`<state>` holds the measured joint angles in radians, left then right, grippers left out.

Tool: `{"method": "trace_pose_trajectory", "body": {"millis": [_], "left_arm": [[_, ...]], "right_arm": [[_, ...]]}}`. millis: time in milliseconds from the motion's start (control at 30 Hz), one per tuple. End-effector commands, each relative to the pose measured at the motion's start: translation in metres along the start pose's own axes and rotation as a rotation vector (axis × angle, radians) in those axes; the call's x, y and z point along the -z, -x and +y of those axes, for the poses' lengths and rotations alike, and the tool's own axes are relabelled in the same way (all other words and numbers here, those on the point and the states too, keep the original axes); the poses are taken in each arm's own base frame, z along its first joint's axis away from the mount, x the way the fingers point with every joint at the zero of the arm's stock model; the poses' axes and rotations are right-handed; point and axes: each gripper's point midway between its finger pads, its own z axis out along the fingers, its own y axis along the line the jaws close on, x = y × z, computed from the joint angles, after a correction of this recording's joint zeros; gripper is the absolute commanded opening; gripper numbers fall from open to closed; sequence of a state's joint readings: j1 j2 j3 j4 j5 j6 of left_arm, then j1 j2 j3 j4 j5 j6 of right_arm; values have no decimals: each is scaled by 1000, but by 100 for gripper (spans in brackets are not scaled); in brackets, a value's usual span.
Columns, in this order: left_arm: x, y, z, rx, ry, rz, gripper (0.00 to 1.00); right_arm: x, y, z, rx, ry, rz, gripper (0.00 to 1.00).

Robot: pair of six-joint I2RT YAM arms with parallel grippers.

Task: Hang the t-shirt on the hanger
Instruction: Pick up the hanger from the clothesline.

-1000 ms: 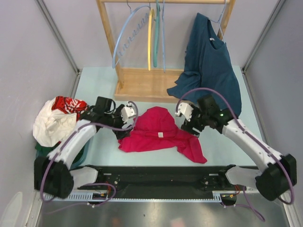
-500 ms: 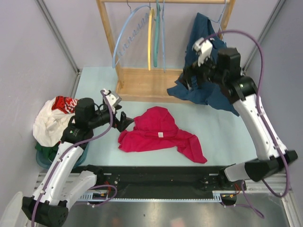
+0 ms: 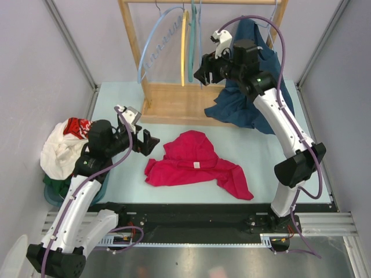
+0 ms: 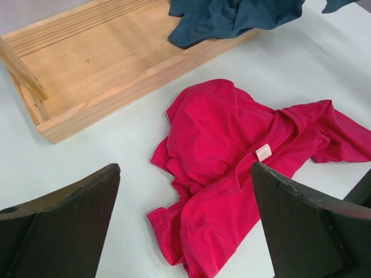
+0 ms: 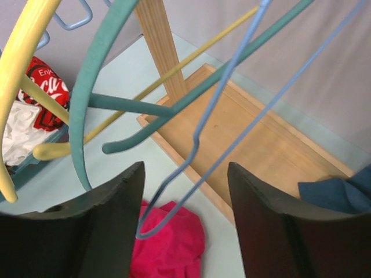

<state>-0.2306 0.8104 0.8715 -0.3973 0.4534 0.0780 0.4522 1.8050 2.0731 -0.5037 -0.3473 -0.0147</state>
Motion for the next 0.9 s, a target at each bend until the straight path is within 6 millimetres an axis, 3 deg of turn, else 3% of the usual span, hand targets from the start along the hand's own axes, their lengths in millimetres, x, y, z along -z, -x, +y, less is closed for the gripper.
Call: {"method": "trace_pose_trajectory", "body": {"millis": [0, 100, 367, 667, 767, 800, 867], "left_arm": [[2, 10, 4, 8, 27, -43, 100], [2, 7, 6, 12, 34, -40, 100], [2, 8, 11, -2, 60, -37, 100], [-1, 7, 13, 2, 60, -31, 100], [-2, 8, 13, 2, 57, -31, 100], [-2, 9, 13, 3, 57, -33, 100], [-4, 9, 13, 4, 54, -29, 100]], "right_arm": [[0, 38, 8, 22, -4, -104, 59], [-5, 37, 6, 21, -16, -103, 47], [-4, 38, -8, -29, -40, -112, 0], [21, 61, -27, -55, -163, -183, 0], [32, 64, -31, -48, -196, -209, 0], [44, 72, -29, -37, -202, -235, 0], [47, 66, -31, -22, -214, -243, 0]]}}
